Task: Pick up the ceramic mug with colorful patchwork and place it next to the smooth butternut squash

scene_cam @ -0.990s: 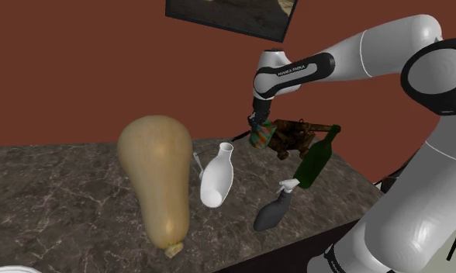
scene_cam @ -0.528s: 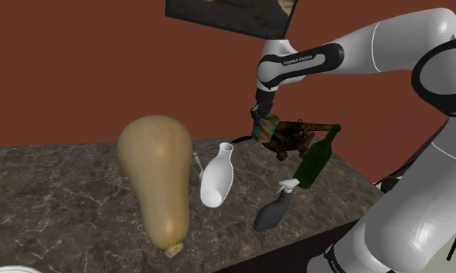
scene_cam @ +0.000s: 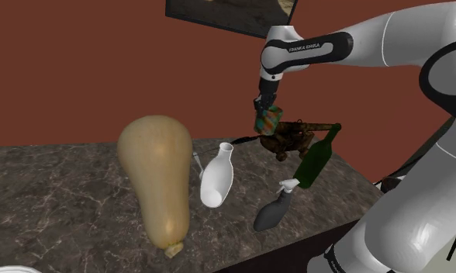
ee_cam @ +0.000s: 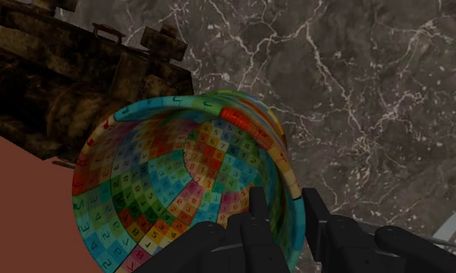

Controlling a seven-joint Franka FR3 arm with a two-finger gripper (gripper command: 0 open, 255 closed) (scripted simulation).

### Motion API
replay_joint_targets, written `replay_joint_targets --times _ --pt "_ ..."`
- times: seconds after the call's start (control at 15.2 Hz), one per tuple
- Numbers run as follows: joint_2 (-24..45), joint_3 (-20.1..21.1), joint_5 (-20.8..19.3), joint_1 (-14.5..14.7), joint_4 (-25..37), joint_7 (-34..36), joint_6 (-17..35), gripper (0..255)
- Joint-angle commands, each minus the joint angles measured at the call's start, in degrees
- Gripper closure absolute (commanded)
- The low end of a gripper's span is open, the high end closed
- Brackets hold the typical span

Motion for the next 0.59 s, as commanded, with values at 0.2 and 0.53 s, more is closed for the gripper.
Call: replay_joint_targets --times 0.2,0.53 --pt "-0.83 0.03 0.01 0.04 3.10 -0.39 -3.79 255" --pt "-1.30 0.08 0.09 0.10 6.39 -0.81 -7.53 255"
